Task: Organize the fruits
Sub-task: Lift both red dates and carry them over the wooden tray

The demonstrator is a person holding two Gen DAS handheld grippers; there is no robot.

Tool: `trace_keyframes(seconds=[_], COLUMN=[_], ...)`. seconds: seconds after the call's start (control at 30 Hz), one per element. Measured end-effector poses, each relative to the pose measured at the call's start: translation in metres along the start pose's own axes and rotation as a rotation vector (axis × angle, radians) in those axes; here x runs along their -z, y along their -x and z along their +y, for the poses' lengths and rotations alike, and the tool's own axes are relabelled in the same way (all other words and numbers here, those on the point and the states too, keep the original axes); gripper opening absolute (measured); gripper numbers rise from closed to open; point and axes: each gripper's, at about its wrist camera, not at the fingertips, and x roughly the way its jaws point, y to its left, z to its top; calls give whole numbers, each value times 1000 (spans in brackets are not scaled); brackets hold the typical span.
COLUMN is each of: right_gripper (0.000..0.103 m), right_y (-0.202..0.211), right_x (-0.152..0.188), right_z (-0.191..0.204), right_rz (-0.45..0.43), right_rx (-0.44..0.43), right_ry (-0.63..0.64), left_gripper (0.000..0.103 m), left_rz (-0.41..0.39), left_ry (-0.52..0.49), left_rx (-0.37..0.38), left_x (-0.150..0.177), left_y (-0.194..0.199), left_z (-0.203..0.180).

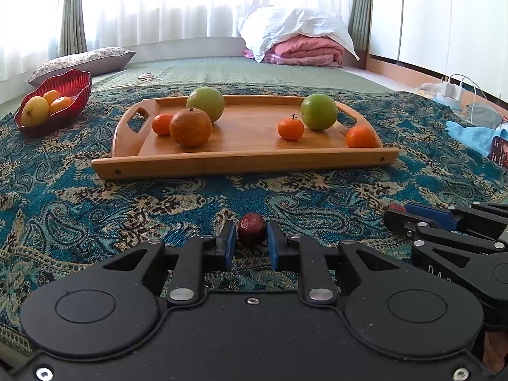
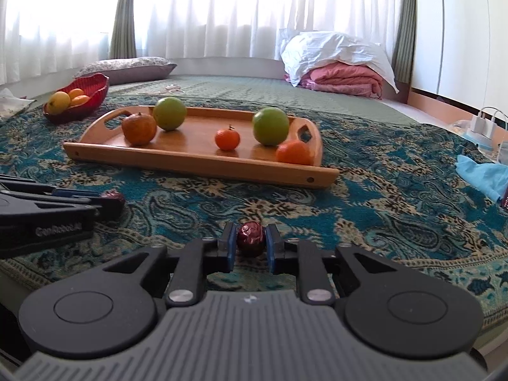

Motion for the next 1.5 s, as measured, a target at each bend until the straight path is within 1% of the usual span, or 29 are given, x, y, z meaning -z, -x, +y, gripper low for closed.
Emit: trace_keyframes(seconds=[0.2, 0.3, 0.37, 0.43, 0.53, 0.77, 0.97, 1.0, 1.07, 1.13, 1.23, 1.37, 1.5], right_gripper=[24, 25, 26, 31, 31, 33, 34, 30, 27, 24, 23, 23, 23], right_y=[-6, -10, -11, -13, -16, -19, -20, -20, -20, -19, -15, -13, -14], right_x=[1, 3, 2, 3, 4, 7, 9, 9, 8, 8, 7, 1, -12], right_z=[8, 9, 9, 8, 9, 11, 12, 12, 13, 14, 13, 12, 11], right_rz=[7, 6, 0, -8, -18, -38, -43, -43, -46, -50, -62, -79, -98], right_rx=[-39, -35, -30, -25, -16, 0, 3, 4, 7, 12, 2, -4, -19], right_ry=[2, -8, -13, -15, -15, -27, -29, -27, -22, -20, -35, -36, -37], left_gripper=[24, 29, 29, 31, 33, 33, 31, 27, 19, 19, 19, 19, 19], left_rz=[4, -2, -2, -3, -7, -20, -29, -30, -36, -56, -90, -97, -102], left_ry=[-19, -23, -24, -22, -23, -28, -29, -28, -26, -20, -30, -36, -28], left_rx=[-6, 1, -4, -7, -11, -12, -10, -8, -10, -30, -46, -50, -52], left_x=[2, 2, 2, 1, -1, 2, 2, 3, 2, 2, 0, -6, -17], left_y=[-6, -8, -10, -12, -15, -19, -20, -19, -18, -15, -9, -7, -9], left_z=[-1, -1, -1, -1, -1, -2, -2, -2, -2, -1, 1, 3, 8])
